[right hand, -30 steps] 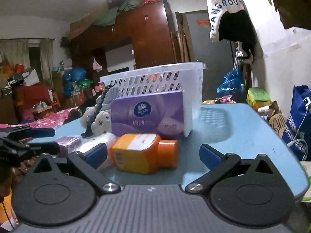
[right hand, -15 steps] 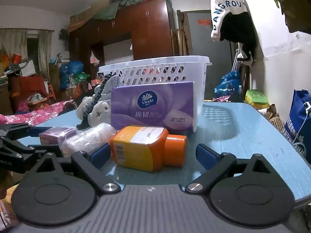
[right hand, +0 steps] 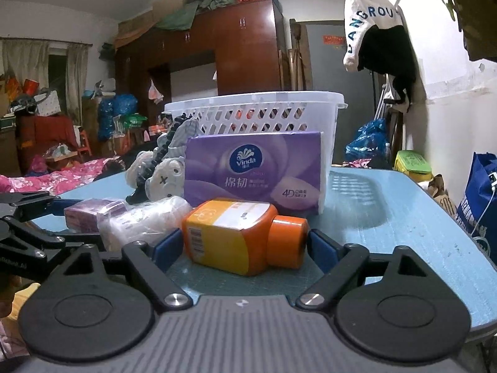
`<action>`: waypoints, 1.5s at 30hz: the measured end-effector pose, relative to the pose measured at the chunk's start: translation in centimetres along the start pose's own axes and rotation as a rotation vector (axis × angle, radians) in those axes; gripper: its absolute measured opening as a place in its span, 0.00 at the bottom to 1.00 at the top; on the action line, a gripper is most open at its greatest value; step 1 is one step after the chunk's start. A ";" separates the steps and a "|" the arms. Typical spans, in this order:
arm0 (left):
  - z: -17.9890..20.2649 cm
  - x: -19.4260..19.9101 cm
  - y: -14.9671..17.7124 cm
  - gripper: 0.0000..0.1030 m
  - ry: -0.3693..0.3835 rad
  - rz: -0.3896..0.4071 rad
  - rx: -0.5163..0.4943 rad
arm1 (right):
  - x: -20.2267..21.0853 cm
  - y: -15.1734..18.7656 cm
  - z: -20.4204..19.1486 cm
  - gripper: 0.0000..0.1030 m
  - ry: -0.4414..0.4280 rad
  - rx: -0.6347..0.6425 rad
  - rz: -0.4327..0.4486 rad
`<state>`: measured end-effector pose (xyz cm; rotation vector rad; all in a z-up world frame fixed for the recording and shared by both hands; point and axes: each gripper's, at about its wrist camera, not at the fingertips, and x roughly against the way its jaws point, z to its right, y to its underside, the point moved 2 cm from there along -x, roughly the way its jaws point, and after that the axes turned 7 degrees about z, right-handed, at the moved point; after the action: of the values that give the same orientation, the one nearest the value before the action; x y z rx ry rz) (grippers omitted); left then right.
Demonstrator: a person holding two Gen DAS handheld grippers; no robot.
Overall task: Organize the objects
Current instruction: 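Grasp the orange bottle with the right gripper while the left grasps the small purple box, then carry the orange bottle with the right gripper while the left carries the purple box into the bed basket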
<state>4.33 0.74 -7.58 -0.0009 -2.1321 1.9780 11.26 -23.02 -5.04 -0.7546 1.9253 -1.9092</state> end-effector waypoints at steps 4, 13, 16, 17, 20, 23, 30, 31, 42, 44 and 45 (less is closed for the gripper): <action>-0.2 0.3 -0.1 0.71 -0.022 0.025 0.005 | 0.4 -0.1 0.0 0.86 0.000 0.006 0.014; -0.2 1.5 -1.2 0.70 -0.015 0.091 -0.013 | 2.0 -1.1 1.0 0.86 0.008 0.006 0.071; -0.3 1.4 -1.3 0.70 -0.020 0.092 -0.017 | 1.8 -1.4 1.3 0.86 0.008 0.001 0.077; -0.4 1.3 -1.4 0.70 -0.017 0.090 -0.017 | 1.7 -1.4 1.4 0.86 0.005 -0.001 0.078; -0.5 1.2 -1.6 0.70 -0.009 0.090 -0.015 | 1.5 -1.5 1.4 0.86 -0.004 0.002 0.081; -0.5 1.4 -2.0 0.70 -0.002 0.097 -0.018 | 1.6 -1.8 1.6 0.86 -0.018 -0.006 0.088; -1.0 1.5 -3.9 0.70 0.021 0.119 0.003 | 2.2 -3.3 2.2 0.86 -0.045 -0.029 0.123; -1.2 1.6 -4.4 0.70 0.031 0.123 0.014 | 2.3 -3.7 2.3 0.86 -0.048 -0.030 0.130; -3.0 -0.7 -15.0 0.70 0.004 0.174 -0.007 | -0.4 -10.8 3.7 0.86 -0.040 0.010 0.189; -3.3 -2.4 -17.7 0.70 -0.001 0.152 -0.027 | -2.2 -12.9 3.8 0.86 -0.042 0.028 0.172; -3.5 -3.6 -18.9 0.70 -0.009 0.131 -0.039 | -3.3 -13.8 3.9 0.86 -0.043 0.028 0.159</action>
<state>11.36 1.96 10.59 -0.1430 -2.2283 2.0099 18.05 -23.83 7.99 -0.6097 1.8696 -1.8062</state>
